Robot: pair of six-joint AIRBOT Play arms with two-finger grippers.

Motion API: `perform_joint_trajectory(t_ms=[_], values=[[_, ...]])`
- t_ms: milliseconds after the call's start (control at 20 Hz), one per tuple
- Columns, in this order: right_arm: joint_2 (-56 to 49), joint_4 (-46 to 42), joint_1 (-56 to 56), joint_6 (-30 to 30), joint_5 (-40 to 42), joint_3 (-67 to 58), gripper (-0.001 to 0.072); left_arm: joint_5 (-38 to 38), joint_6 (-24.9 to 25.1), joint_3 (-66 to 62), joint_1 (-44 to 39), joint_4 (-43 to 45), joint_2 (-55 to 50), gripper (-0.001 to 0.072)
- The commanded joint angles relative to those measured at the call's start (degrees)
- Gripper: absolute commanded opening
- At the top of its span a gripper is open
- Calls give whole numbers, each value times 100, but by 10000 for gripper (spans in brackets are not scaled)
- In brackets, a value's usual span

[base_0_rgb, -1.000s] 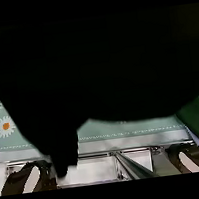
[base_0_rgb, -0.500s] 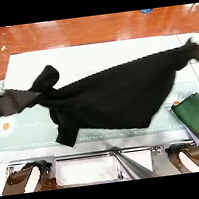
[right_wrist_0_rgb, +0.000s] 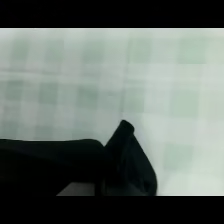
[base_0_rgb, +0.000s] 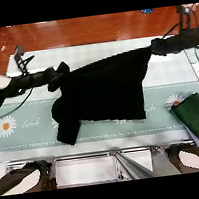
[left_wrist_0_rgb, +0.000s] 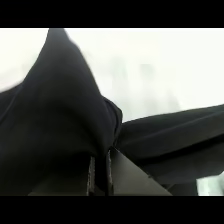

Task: Fold the shirts.

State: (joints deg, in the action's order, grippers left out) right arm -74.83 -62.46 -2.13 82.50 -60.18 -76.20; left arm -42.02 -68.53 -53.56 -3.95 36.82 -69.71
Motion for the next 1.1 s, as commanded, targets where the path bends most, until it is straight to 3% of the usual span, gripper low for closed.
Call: perform_joint_trajectory(t_ms=[0,50,100,150,400,500,600,700,850,1050], values=[[-1224,960,-133,-4,197,-605,26,-125,-9,-1189,-136,-177,-1488,25],[-1408,1132,-133,-2,245,-734,56,-339,-13,-1508,-133,-188,-1759,46],[-1526,1281,-136,2,302,-835,261,-555,-20,-1786,-114,-184,-1965,293],[-1585,1331,-177,0,326,-942,413,-815,-79,-2024,-48,-166,-2092,499],[-1150,1152,-1346,37,-752,-1478,409,-3038,-627,-2774,1362,951,-1950,507],[-745,348,-1915,-22,-1377,-1349,409,-3676,-721,-2472,2015,1574,-1661,506],[-133,-321,-2387,50,-1460,-485,409,-3707,-719,-1508,2555,1980,-1198,507],[584,-186,-2761,81,-968,1047,409,-3432,-656,-142,3005,1904,-732,506],[1379,87,-2846,-195,-614,3021,409,-3300,319,1410,3449,1165,-382,507],[1801,785,-2830,-588,-597,4070,408,-3077,511,2269,3414,811,-367,507]])
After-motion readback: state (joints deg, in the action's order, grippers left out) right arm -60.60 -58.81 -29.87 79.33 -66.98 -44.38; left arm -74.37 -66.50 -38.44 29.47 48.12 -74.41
